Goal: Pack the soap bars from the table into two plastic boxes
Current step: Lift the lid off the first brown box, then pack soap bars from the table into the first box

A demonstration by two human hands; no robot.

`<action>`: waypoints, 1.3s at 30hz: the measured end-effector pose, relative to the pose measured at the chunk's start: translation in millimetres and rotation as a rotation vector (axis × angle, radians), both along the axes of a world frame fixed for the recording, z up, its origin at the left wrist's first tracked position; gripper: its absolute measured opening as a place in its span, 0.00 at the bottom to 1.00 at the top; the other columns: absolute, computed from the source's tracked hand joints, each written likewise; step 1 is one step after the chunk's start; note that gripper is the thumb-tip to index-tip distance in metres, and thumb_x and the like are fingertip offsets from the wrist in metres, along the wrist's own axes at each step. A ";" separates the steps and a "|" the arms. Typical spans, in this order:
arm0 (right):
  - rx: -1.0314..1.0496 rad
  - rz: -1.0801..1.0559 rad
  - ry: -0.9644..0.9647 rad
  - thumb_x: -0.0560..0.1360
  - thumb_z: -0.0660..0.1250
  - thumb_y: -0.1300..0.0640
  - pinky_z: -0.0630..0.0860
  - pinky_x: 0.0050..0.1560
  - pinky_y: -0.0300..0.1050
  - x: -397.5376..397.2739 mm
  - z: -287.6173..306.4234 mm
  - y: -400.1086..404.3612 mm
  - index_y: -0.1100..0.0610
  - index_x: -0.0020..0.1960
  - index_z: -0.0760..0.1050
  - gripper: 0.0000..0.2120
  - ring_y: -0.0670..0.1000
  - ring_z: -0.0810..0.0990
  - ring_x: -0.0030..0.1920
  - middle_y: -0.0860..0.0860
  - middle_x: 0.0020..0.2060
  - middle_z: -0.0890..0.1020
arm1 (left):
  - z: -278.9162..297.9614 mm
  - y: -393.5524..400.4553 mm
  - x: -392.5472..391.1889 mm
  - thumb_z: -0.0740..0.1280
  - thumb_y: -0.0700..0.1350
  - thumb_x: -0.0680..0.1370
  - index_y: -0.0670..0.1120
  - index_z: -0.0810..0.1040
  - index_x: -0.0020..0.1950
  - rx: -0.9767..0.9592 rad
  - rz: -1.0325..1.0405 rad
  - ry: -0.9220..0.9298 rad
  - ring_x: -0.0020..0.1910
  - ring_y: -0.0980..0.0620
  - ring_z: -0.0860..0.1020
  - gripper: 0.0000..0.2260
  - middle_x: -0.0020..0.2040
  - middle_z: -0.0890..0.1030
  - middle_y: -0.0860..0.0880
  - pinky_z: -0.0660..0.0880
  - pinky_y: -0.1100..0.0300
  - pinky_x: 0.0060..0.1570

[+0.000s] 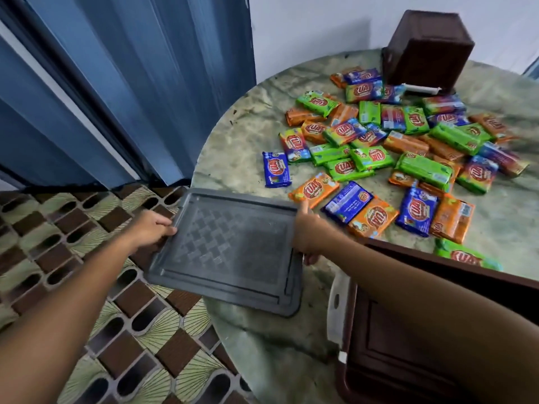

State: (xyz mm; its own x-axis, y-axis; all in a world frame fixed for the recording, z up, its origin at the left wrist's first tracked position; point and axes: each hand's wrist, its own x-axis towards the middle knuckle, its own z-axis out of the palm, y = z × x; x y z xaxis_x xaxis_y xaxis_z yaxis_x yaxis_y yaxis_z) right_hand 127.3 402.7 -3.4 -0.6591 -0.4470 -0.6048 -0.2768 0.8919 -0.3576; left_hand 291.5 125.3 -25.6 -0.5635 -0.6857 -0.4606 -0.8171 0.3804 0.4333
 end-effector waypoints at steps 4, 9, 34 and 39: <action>0.093 0.062 0.014 0.78 0.55 0.67 0.71 0.64 0.59 12.8 -17.7 3.5 0.71 0.75 0.41 0.32 0.65 0.67 0.69 0.67 0.73 0.60 | -22.6 12.6 -5.8 0.75 0.40 0.72 0.37 0.81 0.58 0.030 -0.032 0.007 0.56 0.45 0.77 0.16 0.58 0.81 0.44 0.71 0.60 0.49; 0.284 0.267 -0.012 0.80 0.52 0.67 0.69 0.65 0.61 16.4 -23.4 3.9 0.73 0.74 0.39 0.30 0.66 0.68 0.69 0.68 0.72 0.61 | -35.6 17.2 -6.9 0.76 0.42 0.70 0.37 0.81 0.57 -0.045 -0.051 -0.053 0.57 0.44 0.78 0.18 0.59 0.81 0.41 0.70 0.59 0.52; -0.045 -0.282 0.350 0.67 0.76 0.55 0.72 0.44 0.44 -142.1 75.1 305.4 0.59 0.58 0.77 0.21 0.56 0.78 0.46 0.57 0.47 0.80 | 76.9 320.5 -265.7 0.70 0.51 0.75 0.46 0.76 0.63 -0.030 -1.005 0.160 0.49 0.48 0.78 0.18 0.49 0.79 0.48 0.76 0.51 0.52; 0.026 0.083 0.133 0.68 0.76 0.50 0.68 0.46 0.40 -156.8 33.6 306.6 0.58 0.61 0.74 0.26 0.52 0.75 0.51 0.52 0.54 0.78 | 28.0 369.3 -320.8 0.73 0.54 0.72 0.48 0.67 0.72 -0.136 -1.022 -0.012 0.67 0.42 0.69 0.32 0.71 0.69 0.42 0.70 0.50 0.62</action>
